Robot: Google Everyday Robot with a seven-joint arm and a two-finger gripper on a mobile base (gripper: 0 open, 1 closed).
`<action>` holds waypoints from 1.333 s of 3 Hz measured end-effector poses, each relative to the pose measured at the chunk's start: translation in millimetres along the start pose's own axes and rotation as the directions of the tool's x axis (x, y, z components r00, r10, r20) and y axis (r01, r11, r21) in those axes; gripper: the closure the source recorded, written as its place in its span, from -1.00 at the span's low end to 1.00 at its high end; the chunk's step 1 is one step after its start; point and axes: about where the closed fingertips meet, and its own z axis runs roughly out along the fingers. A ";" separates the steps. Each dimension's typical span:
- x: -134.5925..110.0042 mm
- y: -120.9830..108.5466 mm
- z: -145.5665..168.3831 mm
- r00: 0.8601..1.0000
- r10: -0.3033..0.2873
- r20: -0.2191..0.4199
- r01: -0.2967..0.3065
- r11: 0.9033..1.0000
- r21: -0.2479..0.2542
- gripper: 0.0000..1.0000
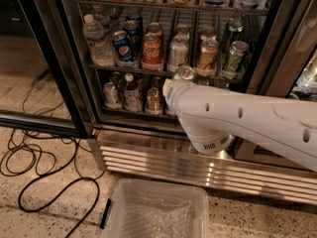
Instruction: Pick 7up can from middle shelf of fridge
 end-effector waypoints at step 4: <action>109.7 28.7 -58.4 0.913 0.309 -0.266 -0.333 0.942 -0.049 1.00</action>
Offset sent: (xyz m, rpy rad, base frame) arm -0.0869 0.0459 -0.0589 0.3212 0.1843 0.0200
